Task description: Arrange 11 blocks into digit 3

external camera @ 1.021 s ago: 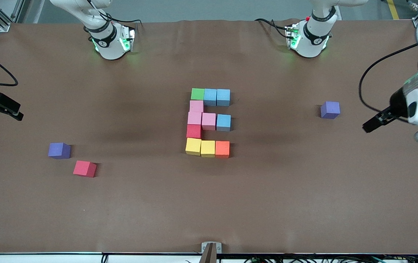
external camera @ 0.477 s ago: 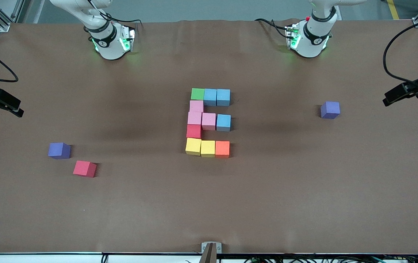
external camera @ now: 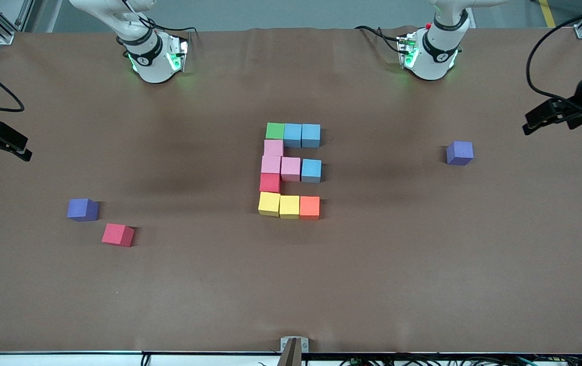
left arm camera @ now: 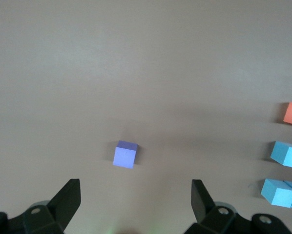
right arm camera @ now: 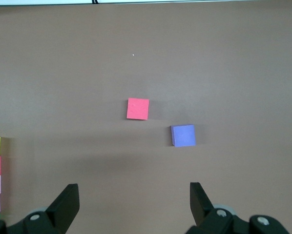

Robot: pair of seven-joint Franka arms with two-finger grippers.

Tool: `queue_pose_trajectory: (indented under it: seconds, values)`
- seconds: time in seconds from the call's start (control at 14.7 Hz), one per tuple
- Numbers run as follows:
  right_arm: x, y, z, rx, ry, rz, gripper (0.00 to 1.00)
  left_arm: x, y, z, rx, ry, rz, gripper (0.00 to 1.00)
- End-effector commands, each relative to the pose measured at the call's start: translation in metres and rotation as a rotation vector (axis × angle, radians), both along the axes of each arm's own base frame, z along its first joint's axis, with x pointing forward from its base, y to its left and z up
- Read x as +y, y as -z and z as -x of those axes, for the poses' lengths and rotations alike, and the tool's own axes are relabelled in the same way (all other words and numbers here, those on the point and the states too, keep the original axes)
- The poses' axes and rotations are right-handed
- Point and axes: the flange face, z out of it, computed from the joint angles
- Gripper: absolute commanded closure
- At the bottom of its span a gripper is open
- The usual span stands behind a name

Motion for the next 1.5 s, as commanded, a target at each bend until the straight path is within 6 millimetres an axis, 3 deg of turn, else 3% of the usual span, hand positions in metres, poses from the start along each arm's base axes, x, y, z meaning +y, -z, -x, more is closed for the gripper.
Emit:
queue_pose_trajectory:
  seconds: [0.0, 0.41, 1.43]
  values:
    - [-0.001, -0.002, 0.01, 0.0, 0.009, 0.0, 0.0, -0.022, 0.002, 0.009, -0.008, 0.037, 0.007, 0.0]
    - [-0.003, -0.001, 0.011, 0.011, 0.012, 0.0, 0.0, -0.04, -0.007, 0.018, -0.019, 0.065, -0.004, 0.0]
    - [-0.006, 0.0, 0.011, 0.014, 0.019, 0.0, 0.0, -0.029, -0.012, 0.008, -0.015, 0.017, -0.04, 0.0]
